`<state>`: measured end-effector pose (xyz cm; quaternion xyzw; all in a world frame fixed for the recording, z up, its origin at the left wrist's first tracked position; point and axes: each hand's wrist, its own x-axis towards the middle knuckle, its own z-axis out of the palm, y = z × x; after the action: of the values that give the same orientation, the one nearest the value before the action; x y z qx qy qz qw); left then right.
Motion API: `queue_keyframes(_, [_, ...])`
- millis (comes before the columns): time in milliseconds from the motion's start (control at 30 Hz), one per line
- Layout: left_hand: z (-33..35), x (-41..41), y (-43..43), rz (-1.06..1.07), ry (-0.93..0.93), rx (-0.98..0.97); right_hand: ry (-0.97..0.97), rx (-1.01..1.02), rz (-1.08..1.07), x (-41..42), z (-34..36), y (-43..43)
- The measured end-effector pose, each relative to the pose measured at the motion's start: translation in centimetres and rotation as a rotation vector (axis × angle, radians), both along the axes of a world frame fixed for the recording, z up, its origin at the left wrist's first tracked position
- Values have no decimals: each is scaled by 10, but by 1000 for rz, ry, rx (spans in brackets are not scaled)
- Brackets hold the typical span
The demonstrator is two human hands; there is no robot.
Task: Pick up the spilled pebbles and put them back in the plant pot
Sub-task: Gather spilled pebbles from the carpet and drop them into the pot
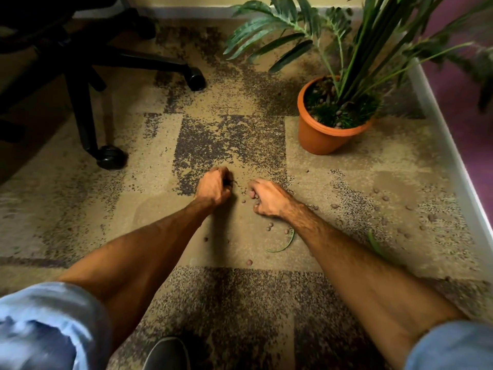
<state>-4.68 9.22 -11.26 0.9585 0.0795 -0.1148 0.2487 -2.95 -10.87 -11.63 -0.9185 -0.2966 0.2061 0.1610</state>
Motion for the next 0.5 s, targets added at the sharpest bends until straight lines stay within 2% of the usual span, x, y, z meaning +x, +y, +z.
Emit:
queue_keyframes(100, [5,5,0,184,112,-133,81,-34,-86,7,-5,-7])
queue_keyframes(200, [4,9,-1,243,141,-209,100,-61,-22,10,-9,-7])
queue_keyframes(300, [-1,9,-3,293,151,-231,-2,-49,30,10,-8,-3])
queue_keyframes(367, [-3,10,-3,322,158,-251,57,-54,128,11,-4,-3])
queue_keyframes(500, [1,16,-11,362,165,-291,154,16,-53,7,5,-10])
